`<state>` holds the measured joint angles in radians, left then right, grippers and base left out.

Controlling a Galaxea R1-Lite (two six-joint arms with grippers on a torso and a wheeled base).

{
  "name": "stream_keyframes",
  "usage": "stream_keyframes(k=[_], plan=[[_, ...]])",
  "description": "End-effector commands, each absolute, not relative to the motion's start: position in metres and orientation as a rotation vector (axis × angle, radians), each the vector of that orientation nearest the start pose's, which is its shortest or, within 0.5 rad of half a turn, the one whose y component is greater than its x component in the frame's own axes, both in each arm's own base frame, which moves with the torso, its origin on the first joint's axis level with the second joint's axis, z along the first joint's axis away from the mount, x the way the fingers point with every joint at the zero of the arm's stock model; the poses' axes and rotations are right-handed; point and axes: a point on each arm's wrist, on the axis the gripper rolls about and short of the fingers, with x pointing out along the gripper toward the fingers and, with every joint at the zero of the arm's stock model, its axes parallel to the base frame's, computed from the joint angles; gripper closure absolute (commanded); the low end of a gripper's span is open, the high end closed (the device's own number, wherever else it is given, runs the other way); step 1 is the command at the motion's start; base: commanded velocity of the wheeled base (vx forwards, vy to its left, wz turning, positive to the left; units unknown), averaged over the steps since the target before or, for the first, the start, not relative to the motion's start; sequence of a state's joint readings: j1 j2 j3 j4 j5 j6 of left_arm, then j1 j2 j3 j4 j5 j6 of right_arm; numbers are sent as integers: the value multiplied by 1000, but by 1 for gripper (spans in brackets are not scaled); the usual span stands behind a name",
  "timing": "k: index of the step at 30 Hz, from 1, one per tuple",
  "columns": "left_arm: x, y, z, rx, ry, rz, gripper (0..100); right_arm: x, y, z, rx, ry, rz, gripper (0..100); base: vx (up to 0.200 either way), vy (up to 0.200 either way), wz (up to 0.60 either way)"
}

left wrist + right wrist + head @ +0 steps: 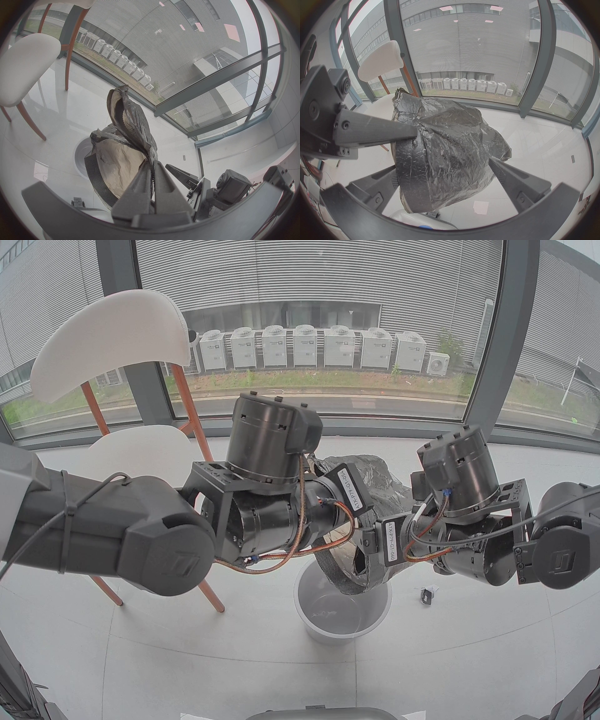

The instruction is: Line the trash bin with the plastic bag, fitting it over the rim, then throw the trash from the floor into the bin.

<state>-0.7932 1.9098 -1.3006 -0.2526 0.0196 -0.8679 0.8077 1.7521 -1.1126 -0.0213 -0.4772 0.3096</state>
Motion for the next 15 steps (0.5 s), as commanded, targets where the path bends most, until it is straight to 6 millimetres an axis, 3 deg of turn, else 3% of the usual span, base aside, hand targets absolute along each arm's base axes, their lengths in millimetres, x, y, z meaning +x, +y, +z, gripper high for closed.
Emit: stream_keyframes(k=[1,4,5,15], plan=[[268,-272,209,-672,638,-564,100,227,225,194,-72,536,243,0,0,0,0],[268,-272,209,-672,638,-564,100,228,226,194,-70,533,248,0,0,0,0],[268,-272,209,-672,639,-563,100,227,226,194,-71,534,247,100,0,0,0],[268,-272,210,-675,638,-565,100,226,227,194,-59,537,270,100,0,0,0]])
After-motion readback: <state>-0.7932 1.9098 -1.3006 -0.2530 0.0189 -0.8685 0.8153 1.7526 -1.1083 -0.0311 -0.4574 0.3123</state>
